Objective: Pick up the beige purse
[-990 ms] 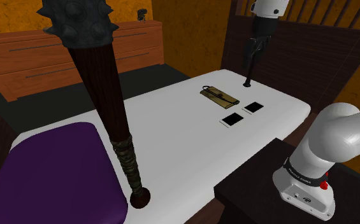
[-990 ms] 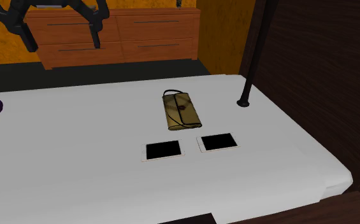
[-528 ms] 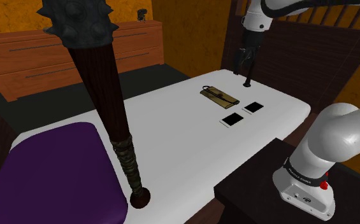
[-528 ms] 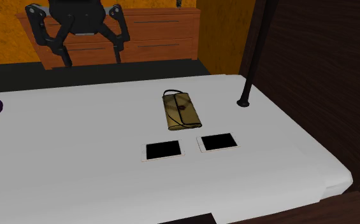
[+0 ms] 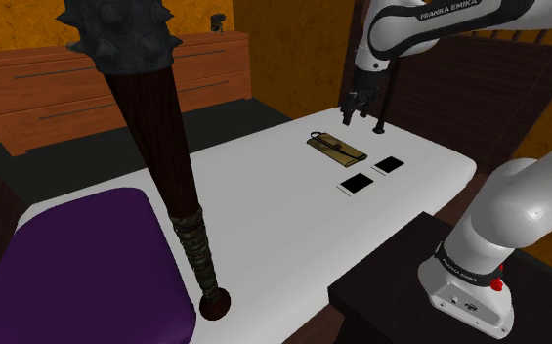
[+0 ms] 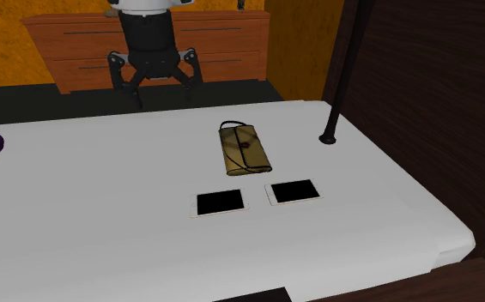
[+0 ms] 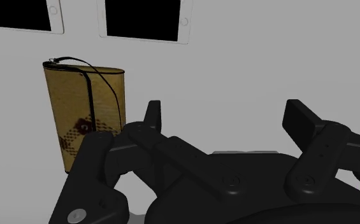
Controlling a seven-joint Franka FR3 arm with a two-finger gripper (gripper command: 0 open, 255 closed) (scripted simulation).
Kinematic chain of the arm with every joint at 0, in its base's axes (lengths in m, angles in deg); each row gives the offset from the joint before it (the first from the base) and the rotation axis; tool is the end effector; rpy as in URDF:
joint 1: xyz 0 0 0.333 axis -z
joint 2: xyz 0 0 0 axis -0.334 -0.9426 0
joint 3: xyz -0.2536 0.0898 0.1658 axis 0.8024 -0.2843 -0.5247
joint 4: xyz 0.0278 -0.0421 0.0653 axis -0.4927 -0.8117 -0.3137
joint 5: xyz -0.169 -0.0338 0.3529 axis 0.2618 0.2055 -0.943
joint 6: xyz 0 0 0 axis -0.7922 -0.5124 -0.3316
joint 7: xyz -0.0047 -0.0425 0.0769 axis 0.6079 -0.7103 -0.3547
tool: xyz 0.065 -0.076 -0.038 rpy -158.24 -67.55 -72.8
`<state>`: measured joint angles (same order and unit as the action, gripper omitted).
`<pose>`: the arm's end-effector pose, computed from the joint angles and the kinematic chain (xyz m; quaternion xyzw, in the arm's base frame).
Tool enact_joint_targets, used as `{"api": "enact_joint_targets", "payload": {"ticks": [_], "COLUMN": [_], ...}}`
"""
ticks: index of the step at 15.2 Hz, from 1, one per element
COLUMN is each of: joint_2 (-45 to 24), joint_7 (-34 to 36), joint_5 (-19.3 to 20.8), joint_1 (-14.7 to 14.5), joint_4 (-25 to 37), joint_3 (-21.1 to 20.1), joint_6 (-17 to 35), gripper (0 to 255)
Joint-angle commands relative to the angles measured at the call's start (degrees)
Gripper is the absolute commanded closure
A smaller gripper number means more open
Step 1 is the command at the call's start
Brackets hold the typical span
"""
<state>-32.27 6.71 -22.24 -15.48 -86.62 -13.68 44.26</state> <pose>0.4088 -0.0933 0.4943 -0.9985 0.0443 -0.0316 0.0080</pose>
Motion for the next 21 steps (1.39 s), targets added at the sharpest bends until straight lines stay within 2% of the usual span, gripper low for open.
{"api": "enact_joint_targets", "payload": {"ticks": [1, 11, 21], "joint_2": [-3.5, -23.8, -45.6], "joint_7": [-1.0, -6.4, -12.9], "joint_5": [0.1, -3.1, -10.7], "joint_1": [0.4, 1.7, 5.4], "joint_4": [0.1, 7.2, 21.7], "joint_3": [1.2, 5.5, 6.1], "joint_6": [3.7, 17.5, 24.7], "gripper": [0, 0, 0]}}
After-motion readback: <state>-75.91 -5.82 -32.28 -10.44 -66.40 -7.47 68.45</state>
